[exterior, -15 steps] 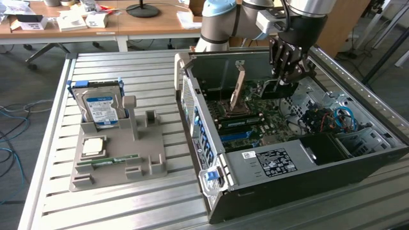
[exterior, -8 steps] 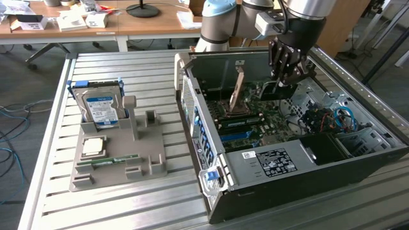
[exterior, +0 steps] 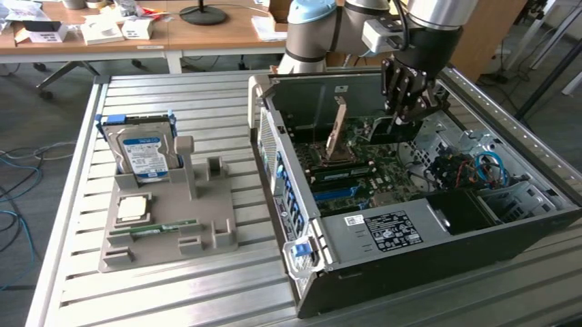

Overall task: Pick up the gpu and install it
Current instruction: 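Insert the gpu into the slot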

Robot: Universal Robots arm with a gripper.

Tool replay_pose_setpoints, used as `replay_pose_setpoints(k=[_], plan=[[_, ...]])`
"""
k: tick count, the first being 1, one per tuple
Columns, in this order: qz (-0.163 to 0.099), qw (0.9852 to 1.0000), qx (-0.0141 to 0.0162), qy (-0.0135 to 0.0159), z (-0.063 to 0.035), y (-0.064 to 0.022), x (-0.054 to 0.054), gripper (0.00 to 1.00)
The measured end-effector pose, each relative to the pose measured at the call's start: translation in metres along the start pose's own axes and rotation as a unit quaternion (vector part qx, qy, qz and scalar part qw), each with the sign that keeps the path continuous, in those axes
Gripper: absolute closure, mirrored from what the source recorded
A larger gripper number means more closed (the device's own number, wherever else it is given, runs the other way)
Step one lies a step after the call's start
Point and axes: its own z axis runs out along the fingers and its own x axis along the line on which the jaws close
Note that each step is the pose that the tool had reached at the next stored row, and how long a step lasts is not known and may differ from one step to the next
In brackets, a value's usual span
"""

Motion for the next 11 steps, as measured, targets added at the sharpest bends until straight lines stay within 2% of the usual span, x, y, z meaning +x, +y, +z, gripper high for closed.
replay_pose_setpoints(k=[3, 7, 11], plan=[[0.000, 1.0000, 0.0000, -0.0008, 0.0001, 0.0000, 0.0000, 0.74], [-0.002, 1.0000, 0.0002, -0.0066, 0.0011, 0.0006, 0.0004, 0.74], [-0.005, 1.0000, 0.0002, -0.0070, 0.0028, 0.0007, 0.0033, 0.74]])
